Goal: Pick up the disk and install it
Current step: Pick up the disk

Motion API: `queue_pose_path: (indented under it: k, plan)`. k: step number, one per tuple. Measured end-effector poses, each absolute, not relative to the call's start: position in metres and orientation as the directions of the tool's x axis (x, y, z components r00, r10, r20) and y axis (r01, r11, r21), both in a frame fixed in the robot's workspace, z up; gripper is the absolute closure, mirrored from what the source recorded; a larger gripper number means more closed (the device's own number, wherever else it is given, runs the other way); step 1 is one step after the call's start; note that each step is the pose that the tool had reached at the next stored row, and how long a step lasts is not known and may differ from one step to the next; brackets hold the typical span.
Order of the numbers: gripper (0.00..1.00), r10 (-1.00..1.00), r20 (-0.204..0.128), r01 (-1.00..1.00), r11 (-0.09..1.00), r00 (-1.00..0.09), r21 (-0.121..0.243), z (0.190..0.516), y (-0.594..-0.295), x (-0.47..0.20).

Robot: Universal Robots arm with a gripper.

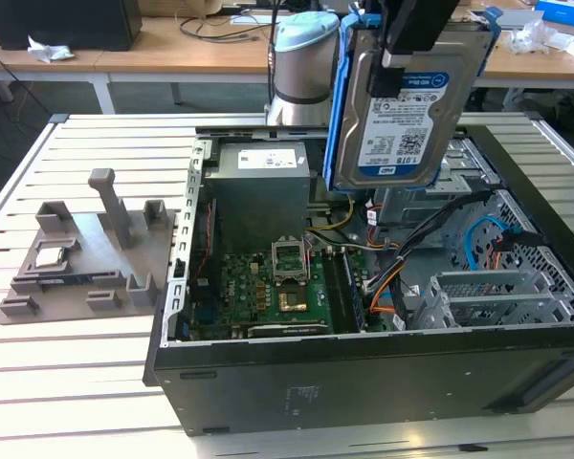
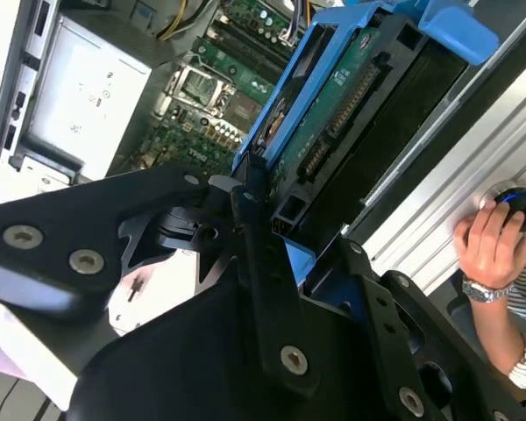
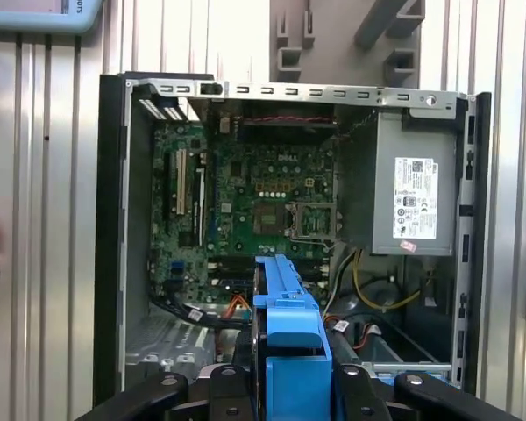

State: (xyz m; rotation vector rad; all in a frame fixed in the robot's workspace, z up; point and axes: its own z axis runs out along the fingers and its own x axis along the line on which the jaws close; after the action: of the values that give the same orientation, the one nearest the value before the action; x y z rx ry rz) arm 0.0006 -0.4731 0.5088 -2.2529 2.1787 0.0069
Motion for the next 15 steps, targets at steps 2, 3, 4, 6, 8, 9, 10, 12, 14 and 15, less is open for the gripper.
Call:
queue_pose_path:
  k: [2,3,4,6,8,9,10,12,14,15]
  plan:
    - [0.63,-0.999,-0.007,-0.999,-0.034,0.034,-0.002,0.508,-0.481,0.007]
    - [0.63,-0.999,-0.007,-0.999,-0.034,0.034,-0.002,0.507,-0.484,0.009]
    - [0.63,-0.999,-0.007,-0.999,-0.033,0.033,-0.002,0.507,-0.488,0.011]
    - [0.63,-0.999,-0.005,-0.999,-0.034,0.034,-0.002,0.506,-0.495,0.016]
    - [0.63,-0.999,-0.004,-0.999,-0.034,0.034,-0.002,0.505,-0.503,0.019]
    - [0.63,-0.999,-0.003,-0.999,-0.034,0.034,-0.002,0.504,-0.506,0.02]
    - [0.63,-0.999,-0.003,-0.999,-0.033,0.034,-0.002,0.504,-0.508,0.021]
    - [0.63,-0.999,-0.002,-0.999,-0.033,0.033,-0.002,0.503,-0.513,0.023]
    - [0.63,-0.999,-0.001,-0.999,-0.034,0.034,-0.002,0.503,-0.517,0.025]
    - [0.63,-0.999,-0.001,-0.999,-0.034,0.034,-0.002,0.503,-0.518,0.026]
